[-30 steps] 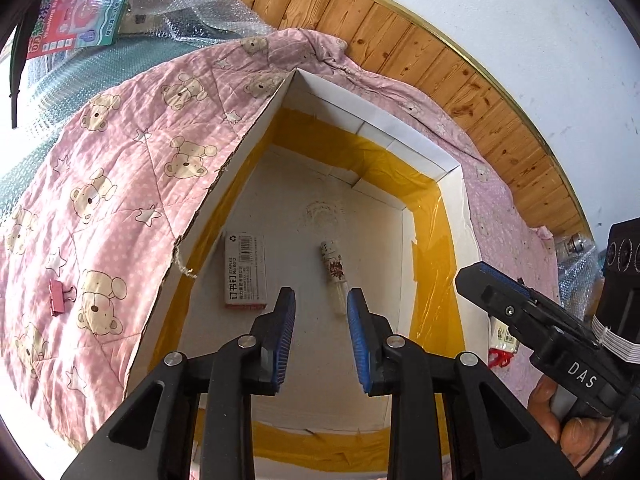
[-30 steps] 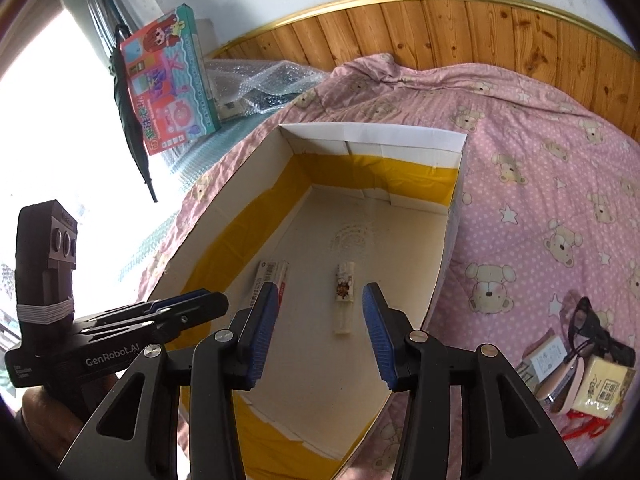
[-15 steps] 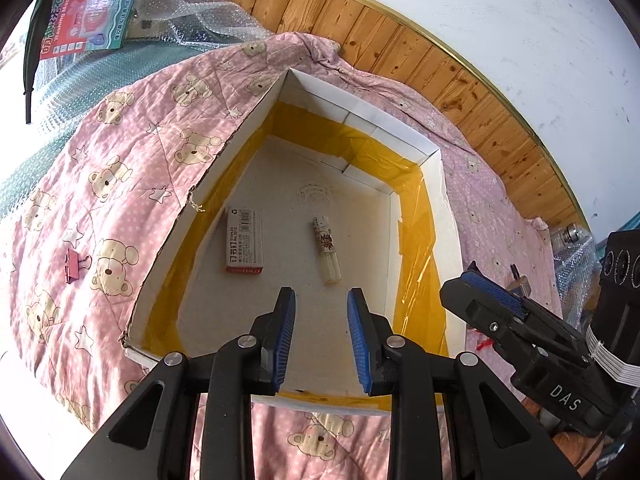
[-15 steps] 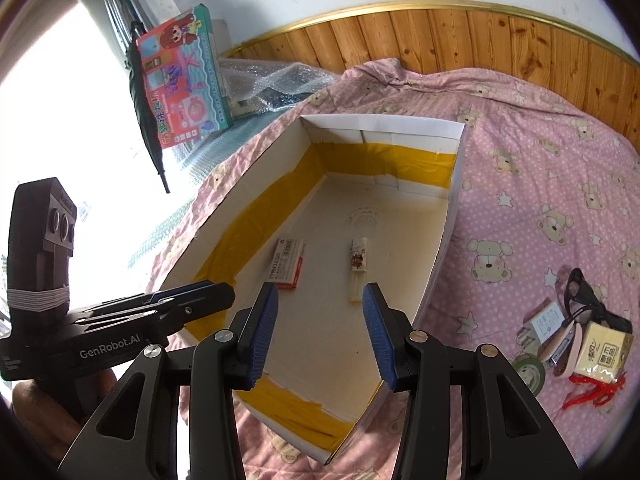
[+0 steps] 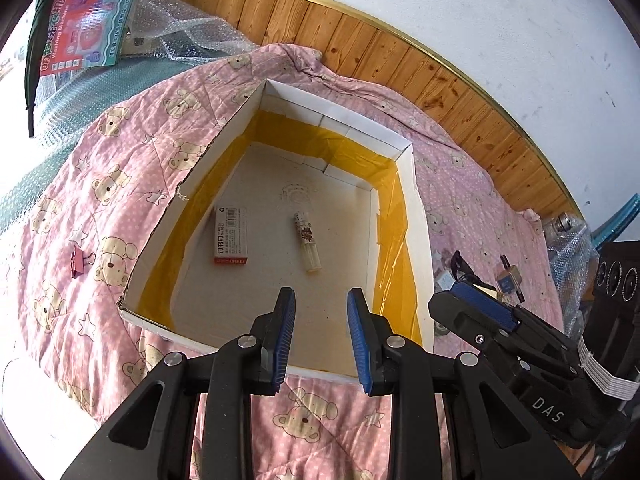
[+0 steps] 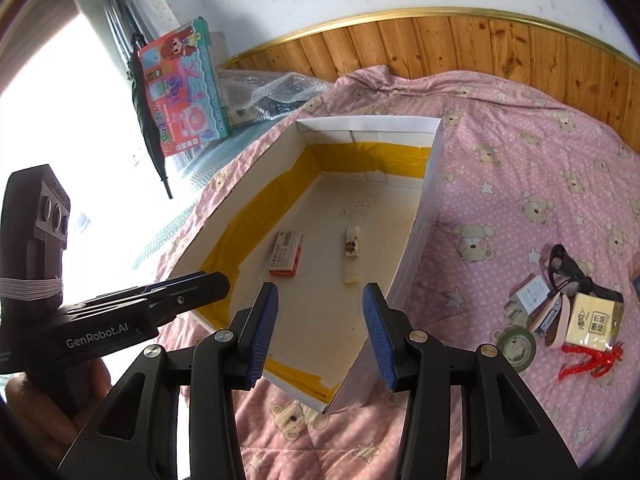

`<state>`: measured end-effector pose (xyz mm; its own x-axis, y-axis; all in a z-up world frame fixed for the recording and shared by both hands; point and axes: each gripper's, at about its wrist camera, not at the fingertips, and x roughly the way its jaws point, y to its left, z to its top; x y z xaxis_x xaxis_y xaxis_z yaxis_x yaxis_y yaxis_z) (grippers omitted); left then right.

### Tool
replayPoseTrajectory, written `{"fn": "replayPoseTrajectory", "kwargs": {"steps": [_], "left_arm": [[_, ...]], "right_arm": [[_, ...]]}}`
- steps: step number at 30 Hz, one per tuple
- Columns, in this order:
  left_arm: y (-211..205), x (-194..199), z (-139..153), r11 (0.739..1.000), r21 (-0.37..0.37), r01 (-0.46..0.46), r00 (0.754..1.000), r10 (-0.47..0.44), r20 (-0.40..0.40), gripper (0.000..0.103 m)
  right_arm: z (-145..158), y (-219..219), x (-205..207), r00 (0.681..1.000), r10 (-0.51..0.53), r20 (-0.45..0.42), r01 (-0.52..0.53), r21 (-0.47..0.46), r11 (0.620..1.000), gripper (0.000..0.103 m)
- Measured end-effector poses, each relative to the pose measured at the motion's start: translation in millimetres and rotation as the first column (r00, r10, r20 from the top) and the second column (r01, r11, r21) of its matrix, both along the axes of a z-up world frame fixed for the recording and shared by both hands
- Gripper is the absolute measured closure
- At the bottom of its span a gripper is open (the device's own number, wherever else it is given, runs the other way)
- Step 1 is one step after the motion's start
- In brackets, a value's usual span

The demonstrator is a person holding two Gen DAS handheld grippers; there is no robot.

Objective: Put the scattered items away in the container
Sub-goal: 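Move both tools back from the box toward the remaining items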

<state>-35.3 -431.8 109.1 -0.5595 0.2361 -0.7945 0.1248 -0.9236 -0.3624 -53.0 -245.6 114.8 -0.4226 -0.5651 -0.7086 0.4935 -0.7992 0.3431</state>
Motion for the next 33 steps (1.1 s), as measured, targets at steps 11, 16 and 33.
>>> {"fn": "replayPoseTrajectory", "kwargs": {"steps": [11,16,33], "left_arm": [[35,7,6,0.998,-0.025,0.055,0.998,-0.055,-0.005,0.074],[57,9,7,0.995,-0.040,0.092,0.996,-0.092,0.000,0.074],[143,16,4,0.972,-0.093,0.217,0.976,-0.215,0.033,0.074]], "right_arm": [[-1,30,13,1.000,-0.028,0.000,0.028,-0.034,0.999,0.056],[-5,48,19,0.999,-0.046,0.006,0.047,-0.054,0.997,0.057],[-21,126,38,0.989,-0.139,0.042,0.143,-0.118,0.983,0.062]]}}
